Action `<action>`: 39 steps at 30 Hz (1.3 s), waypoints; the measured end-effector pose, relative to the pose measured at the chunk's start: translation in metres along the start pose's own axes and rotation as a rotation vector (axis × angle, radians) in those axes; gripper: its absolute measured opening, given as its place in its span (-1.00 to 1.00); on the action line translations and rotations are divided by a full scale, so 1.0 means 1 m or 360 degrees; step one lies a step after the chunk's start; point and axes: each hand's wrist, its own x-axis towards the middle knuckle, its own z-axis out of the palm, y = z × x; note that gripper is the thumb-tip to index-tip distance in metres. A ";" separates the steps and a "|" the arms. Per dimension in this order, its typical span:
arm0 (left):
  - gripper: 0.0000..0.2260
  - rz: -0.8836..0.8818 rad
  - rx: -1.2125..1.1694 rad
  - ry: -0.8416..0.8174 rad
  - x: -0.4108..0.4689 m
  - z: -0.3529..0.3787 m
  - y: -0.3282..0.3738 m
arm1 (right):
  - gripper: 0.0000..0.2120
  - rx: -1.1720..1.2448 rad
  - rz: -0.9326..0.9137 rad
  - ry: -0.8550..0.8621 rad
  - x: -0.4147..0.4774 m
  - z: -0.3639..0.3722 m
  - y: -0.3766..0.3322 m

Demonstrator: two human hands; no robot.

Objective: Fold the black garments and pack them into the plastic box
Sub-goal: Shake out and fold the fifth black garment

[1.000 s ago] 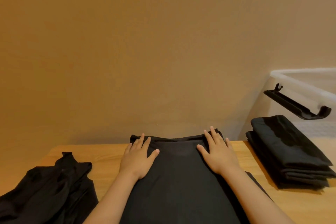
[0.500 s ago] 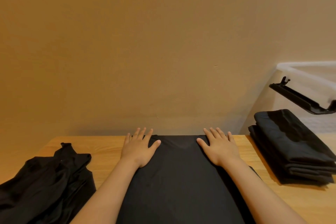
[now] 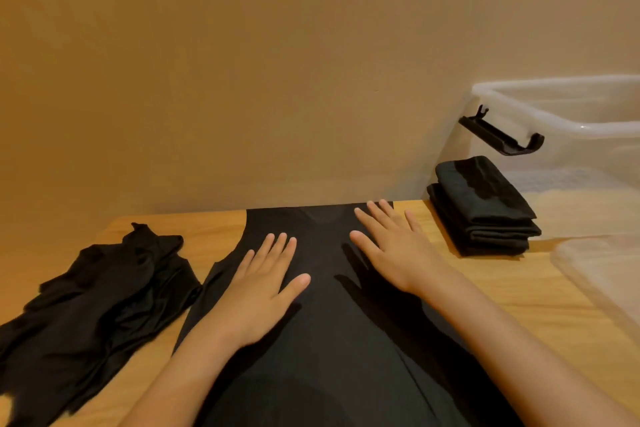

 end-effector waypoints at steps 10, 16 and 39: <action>-0.24 0.0050 0.0107 0.0157 -0.115 0.050 0.038 | -0.42 -0.0128 -0.0151 -0.0147 -0.139 0.043 -0.023; -0.42 0.0064 0.0192 0.0028 -0.115 0.055 0.035 | -0.44 -0.0169 -0.0156 -0.0210 -0.142 0.052 -0.015; -0.47 0.0176 0.0285 0.0009 -0.013 0.045 0.010 | -0.46 -0.0251 -0.0199 -0.0181 -0.056 0.057 0.004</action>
